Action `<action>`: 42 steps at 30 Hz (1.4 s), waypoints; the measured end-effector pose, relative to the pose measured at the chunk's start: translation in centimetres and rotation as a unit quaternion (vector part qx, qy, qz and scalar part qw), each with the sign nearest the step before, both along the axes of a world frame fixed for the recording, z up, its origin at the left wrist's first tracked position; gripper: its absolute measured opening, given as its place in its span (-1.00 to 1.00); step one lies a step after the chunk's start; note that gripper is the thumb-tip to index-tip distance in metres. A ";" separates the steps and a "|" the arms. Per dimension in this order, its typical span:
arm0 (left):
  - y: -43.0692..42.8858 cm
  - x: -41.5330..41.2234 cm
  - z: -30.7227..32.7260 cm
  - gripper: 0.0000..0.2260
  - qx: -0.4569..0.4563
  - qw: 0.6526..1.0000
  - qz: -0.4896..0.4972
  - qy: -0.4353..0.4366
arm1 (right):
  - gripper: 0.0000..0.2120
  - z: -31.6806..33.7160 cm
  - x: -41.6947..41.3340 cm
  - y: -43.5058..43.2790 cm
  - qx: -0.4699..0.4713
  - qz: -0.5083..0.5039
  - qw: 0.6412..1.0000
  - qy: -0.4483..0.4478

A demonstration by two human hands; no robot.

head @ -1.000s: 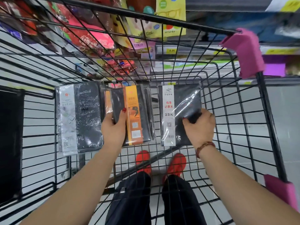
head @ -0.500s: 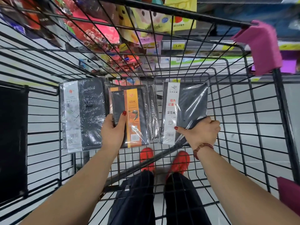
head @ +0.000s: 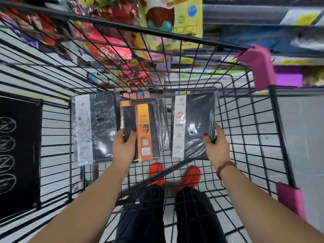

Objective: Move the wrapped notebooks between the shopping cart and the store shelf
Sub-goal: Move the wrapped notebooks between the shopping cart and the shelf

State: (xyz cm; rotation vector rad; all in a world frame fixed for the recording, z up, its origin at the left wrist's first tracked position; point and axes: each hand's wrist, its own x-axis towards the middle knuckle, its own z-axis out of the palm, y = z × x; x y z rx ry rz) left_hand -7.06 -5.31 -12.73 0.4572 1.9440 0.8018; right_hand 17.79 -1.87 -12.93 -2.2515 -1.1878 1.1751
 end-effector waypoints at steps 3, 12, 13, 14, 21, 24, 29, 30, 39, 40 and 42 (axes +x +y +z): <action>-0.4 0.0 2.0 -0.92 0.007 1.000 0.003 -0.007 | -0.54 1.9 -0.3 -0.1 0.033 -0.006 0.999 0.004; -1.2 0.2 11.6 -0.96 0.037 0.999 -0.037 -0.012 | -0.68 12.2 -1.1 -2.5 0.137 -0.004 0.990 -0.027; -1.4 0.3 12.7 -0.95 0.045 0.998 -0.047 -0.016 | -0.65 13.6 -0.8 -3.0 0.146 -0.018 0.989 0.007; -1.4 0.5 14.0 -0.92 0.053 0.997 -0.057 -0.017 | -0.62 15.1 -0.5 -3.5 0.154 -0.034 0.987 0.044; -1.5 2.4 20.6 -0.91 0.117 0.986 -0.118 -0.012 | -0.67 22.3 2.6 -7.0 0.230 -0.117 0.947 0.192; -1.3 3.5 22.0 -0.80 0.136 0.982 -0.131 0.001 | -0.71 23.9 4.3 -8.1 0.253 -0.165 0.926 0.226; -1.0 6.7 25.2 -0.84 0.158 0.975 -0.155 0.000 | -0.68 26.4 7.9 -10.0 0.293 -0.222 0.890 0.269; -1.0 7.5 25.7 -0.85 0.166 0.974 -0.155 0.001 | -0.68 26.7 8.8 -10.4 0.300 -0.230 0.885 0.272; -3.4 20.0 28.9 -0.91 0.204 0.958 -0.202 0.026 | -0.72 28.6 20.1 -14.4 0.334 -0.251 0.858 0.299; -3.8 21.6 29.0 -0.90 0.206 0.957 -0.202 0.026 | -0.72 28.8 21.7 -14.8 0.339 -0.253 0.854 0.302; -4.6 24.7 28.9 -0.91 0.200 0.959 -0.198 0.020 | -0.72 29.4 24.8 -15.6 0.344 -0.254 0.849 0.310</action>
